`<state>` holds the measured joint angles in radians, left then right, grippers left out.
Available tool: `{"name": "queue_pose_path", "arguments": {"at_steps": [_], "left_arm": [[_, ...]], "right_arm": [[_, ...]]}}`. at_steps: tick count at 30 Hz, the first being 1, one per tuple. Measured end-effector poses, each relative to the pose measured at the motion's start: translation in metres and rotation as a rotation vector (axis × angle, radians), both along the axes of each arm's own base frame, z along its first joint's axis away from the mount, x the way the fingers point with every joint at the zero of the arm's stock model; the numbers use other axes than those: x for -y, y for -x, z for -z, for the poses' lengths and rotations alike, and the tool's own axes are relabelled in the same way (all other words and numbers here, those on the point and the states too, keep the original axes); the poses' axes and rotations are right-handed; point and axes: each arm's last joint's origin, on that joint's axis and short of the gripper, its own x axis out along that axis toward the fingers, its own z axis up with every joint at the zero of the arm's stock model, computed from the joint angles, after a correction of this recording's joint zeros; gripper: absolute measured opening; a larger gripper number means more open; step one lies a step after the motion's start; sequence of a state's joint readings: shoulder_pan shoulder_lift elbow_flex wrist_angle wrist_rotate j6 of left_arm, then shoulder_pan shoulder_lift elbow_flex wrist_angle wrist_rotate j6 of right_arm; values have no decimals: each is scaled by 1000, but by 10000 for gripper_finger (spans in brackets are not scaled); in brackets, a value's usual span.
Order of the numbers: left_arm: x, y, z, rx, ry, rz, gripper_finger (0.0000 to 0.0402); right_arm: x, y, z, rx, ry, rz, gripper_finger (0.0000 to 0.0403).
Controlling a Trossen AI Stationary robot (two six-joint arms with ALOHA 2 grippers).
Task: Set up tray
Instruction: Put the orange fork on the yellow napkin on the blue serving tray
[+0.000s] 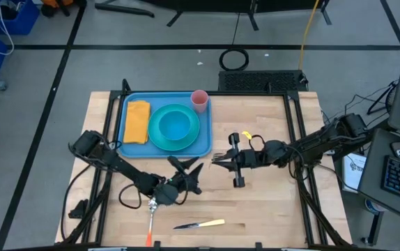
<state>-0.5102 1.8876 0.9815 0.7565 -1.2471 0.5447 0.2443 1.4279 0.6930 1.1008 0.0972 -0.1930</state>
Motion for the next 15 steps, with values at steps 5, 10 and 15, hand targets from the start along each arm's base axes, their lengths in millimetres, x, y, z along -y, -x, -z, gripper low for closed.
{"name": "queue_pose_path", "arguments": {"at_steps": [5, 10, 15], "left_arm": [[3, -6, -8, 25, 2, -17, 159], [3, -13, -16, 24, -5, 41, 159], [1, -15, -18, 49, 18, 55, 159]], "right_arm": [[-1, -3, 6, -12, 38, -15, 2], [-2, -4, 5, 14, 44, -11, 2], [-1, -3, 3, 40, 51, -6, 2]]}}
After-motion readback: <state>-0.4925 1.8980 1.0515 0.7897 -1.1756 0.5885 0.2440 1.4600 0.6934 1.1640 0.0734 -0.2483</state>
